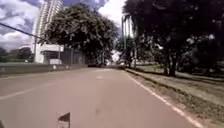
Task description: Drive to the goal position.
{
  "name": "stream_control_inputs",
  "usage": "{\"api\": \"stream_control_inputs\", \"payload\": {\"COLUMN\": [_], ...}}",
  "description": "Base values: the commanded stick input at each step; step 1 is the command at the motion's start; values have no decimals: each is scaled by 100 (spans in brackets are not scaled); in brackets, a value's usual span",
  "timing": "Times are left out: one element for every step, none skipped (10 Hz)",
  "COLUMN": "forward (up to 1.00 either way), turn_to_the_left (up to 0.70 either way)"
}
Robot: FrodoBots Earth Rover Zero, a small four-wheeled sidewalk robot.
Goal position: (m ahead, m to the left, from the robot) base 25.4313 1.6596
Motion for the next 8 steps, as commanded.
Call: {"api": "stream_control_inputs", "payload": {"forward": [70,70,70,70,70,70,70,70], "turn_to_the_left": [0,0,0,0,0,0,0,0]}}
